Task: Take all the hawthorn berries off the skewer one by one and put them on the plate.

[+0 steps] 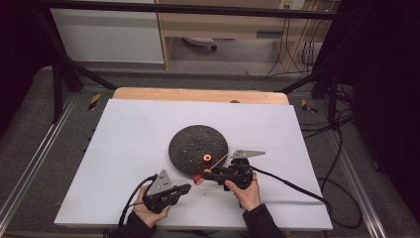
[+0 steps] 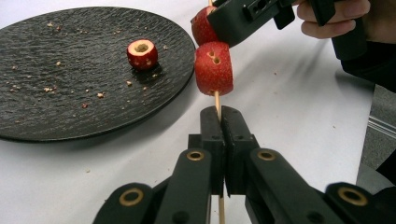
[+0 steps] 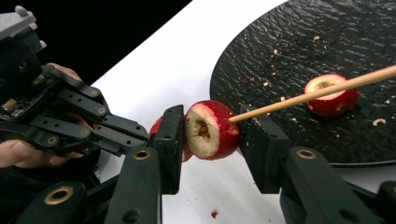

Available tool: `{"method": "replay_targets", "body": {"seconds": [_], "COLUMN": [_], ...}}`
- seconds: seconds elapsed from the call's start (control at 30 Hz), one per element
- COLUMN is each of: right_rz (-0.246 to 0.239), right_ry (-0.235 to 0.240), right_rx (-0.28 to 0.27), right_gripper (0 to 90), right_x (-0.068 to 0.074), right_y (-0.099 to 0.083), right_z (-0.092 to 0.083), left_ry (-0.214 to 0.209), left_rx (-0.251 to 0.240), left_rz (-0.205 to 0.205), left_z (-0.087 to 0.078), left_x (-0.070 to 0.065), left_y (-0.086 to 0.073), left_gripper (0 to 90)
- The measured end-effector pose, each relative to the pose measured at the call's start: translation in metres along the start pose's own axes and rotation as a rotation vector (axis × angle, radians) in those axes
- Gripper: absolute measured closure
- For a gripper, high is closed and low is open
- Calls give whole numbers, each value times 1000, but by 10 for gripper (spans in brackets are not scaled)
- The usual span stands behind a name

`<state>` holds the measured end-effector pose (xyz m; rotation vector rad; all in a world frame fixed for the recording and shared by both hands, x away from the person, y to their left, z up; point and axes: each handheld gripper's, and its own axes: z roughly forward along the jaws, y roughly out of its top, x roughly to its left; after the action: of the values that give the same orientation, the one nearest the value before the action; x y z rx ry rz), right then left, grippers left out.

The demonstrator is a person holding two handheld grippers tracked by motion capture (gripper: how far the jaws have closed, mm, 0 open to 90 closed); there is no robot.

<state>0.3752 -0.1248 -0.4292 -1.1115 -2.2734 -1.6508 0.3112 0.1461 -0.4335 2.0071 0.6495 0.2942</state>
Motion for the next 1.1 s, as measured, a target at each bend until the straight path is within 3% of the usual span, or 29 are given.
{"method": "replay_targets", "body": {"seconds": [0.57,0.67,0.8,0.93,1.1], "right_rz": [19,14,34,45,54], "right_ry": [0,0,34,59,94], "right_rx": [-54,-55,-42,-36,-2], "right_gripper": [674,639,544,534,653], "right_x": [-3,-4,-6,-6,-8], "right_y": [5,3,2,1,-1], "right_z": [-13,-11,-6,-4,-1], "left_ry": [2,-6,-8,-37,-33], "left_rx": [-19,-24,-30,-33,-23], "left_rz": [5,0,6,13,17], "left_z": [-5,-5,-5,-4,-3], "left_x": [1,1,0,-1,-1], "left_y": [1,1,1,1,0], "left_gripper": [884,885,885,884,885]}}
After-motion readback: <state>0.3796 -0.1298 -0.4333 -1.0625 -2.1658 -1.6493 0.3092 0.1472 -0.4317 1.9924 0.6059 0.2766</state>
